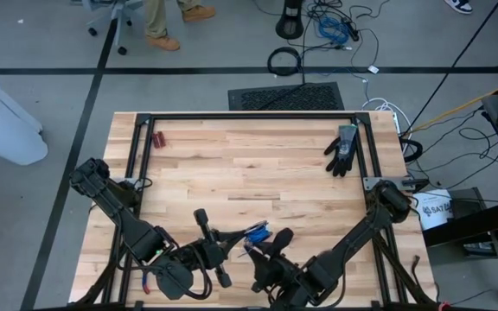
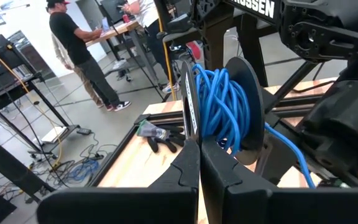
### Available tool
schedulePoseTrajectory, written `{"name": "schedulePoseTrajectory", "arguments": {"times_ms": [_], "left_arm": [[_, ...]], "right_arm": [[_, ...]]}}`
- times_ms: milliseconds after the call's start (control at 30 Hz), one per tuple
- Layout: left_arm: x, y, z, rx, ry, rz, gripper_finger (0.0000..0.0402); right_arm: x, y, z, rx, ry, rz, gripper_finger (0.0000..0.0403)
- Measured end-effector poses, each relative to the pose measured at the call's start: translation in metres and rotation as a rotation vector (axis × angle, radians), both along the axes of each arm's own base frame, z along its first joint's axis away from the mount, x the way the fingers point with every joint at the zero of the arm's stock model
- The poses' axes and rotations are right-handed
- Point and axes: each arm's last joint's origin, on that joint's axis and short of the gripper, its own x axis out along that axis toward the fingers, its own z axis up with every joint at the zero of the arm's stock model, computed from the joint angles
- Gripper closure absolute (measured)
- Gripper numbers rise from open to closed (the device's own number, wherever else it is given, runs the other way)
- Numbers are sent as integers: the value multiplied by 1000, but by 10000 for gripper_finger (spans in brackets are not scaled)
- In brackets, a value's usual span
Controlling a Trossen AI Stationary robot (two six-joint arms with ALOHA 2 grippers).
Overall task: Coil cords
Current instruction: Uncoil the blue wire from the spool
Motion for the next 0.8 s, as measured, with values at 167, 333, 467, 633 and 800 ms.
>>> {"name": "schedulePoseTrajectory", "arguments": {"times_ms": [167, 333, 467, 633, 800], "left_arm": [[0, 0, 0, -1, 0, 0, 398], [0, 0, 0, -1, 0, 0, 398], [0, 0, 0, 0, 0, 0, 398], [0, 0, -1, 25, 14, -4, 398], [-1, 1, -2, 42, 34, -3, 398]], "right_arm": [[3, -3, -1, 13, 14, 9, 368], [2, -2, -1, 0, 25, 18, 399], [-2, 6, 2, -19, 29, 49, 402], [-12, 31, 13, -25, -7, 153, 402], [-34, 53, 43, -1, -101, 233, 402]]}}
